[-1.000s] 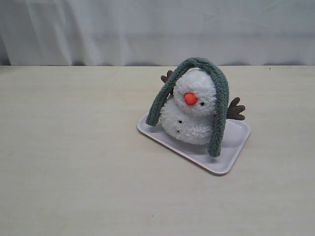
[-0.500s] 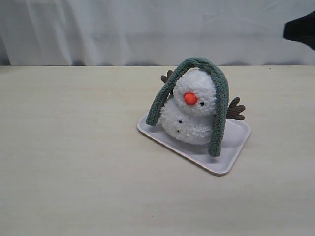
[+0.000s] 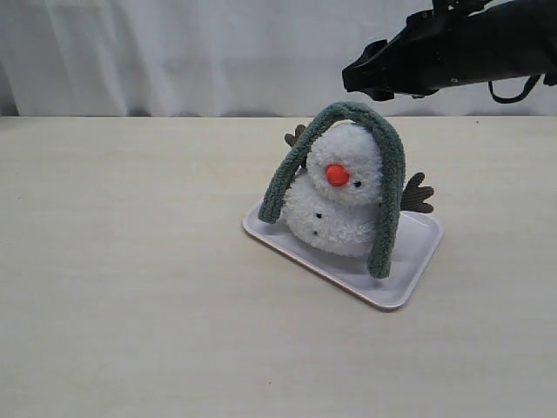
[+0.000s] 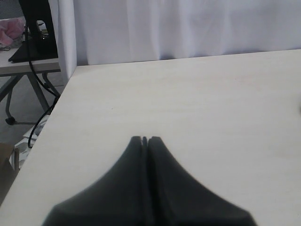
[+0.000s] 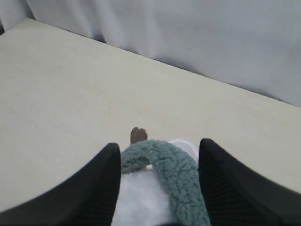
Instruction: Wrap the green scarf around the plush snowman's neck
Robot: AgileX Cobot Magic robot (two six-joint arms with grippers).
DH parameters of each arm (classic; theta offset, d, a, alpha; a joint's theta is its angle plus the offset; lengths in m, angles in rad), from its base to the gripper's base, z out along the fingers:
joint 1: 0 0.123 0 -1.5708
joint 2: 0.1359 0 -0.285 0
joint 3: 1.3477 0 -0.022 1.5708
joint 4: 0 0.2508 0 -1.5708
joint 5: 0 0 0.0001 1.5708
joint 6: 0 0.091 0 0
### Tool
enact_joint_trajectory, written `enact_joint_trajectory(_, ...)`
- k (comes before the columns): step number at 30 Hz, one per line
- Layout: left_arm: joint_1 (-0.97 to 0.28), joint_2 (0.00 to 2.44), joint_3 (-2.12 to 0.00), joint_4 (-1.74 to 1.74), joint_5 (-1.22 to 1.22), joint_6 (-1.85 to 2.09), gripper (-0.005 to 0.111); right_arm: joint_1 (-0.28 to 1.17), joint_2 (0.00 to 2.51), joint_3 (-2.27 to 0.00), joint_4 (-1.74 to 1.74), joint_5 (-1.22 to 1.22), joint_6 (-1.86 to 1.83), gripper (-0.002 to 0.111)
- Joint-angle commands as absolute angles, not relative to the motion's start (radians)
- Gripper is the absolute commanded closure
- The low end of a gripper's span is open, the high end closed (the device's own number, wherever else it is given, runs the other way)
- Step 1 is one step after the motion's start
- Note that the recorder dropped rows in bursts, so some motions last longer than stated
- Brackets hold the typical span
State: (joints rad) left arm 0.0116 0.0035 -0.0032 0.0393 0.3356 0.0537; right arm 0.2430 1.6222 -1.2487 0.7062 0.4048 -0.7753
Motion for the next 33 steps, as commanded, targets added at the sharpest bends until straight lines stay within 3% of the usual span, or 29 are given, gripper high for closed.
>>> enact_joint_trajectory(1, 0.012, 0.000, 0.000, 0.033, 0.323, 0.048, 0.107, 0.246, 1.652, -1.267, 0.498, 0.480, -0.642, 0.059)
enact_joint_trajectory(10, 0.012, 0.000, 0.000, 0.033, 0.323, 0.048, 0.107, 0.246, 1.688, -1.267, 0.434, 0.498, -0.570, 0.061)
enact_joint_trajectory(19, 0.012, 0.000, 0.000, 0.033, 0.323, 0.048, 0.107, 0.246, 1.709, -1.267, 0.357, 0.493, -0.568, 0.104)
enact_joint_trajectory(33, 0.012, 0.000, 0.000, 0.033, 0.325, 0.048, 0.107, 0.244, 1.718, -1.236, 0.350, 0.316, -0.511, 0.104)
